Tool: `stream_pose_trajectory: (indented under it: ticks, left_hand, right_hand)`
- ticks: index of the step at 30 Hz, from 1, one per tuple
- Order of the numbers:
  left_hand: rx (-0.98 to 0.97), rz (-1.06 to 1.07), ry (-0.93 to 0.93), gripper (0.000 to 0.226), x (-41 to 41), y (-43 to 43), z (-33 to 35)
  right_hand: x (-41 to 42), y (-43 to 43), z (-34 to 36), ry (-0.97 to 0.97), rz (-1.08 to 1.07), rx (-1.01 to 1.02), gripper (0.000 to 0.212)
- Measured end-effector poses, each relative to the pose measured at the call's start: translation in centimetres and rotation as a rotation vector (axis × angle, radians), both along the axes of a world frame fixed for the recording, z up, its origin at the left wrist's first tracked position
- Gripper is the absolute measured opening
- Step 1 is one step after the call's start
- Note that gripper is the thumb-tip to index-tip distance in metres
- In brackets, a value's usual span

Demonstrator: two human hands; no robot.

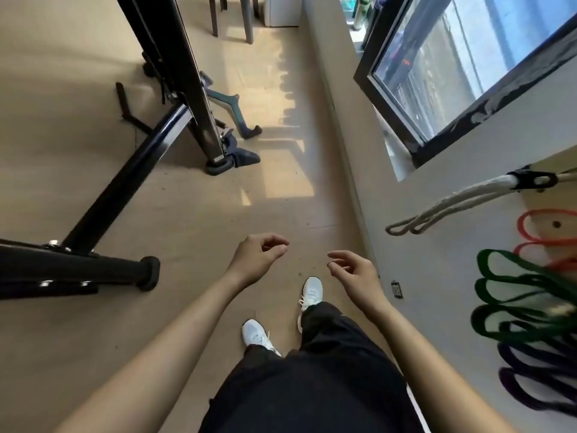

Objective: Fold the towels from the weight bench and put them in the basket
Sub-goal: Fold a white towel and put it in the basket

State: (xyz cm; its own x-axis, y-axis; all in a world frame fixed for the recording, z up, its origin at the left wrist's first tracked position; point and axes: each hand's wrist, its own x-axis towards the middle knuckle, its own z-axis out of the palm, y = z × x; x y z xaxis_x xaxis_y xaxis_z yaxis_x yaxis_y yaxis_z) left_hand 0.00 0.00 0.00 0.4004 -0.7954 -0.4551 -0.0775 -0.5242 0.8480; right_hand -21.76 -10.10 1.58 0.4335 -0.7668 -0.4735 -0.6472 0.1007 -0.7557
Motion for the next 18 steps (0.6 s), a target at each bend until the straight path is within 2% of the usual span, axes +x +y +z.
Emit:
stream_pose_trajectory:
  ticks: [8,14,18]
  left_hand:
    - [0.101,-0.055,-0.028,0.012,4.3,-9.2,-1.6]
    - [0.148,0.031,-0.061,0.012,7.9,-18.0,0.3]
    - [0.153,0.108,-0.048,0.012,10.6,-23.2,1.5]
  right_hand:
    - [4.9,-9.9,-2.0,-0.036,-0.043,0.09,0.018]
    - [9.9,-21.8,-2.5,-0.011,0.156,0.094,0.021]
    - [13.7,-29.6,-1.7,-0.002,0.211,0.077,0.022]
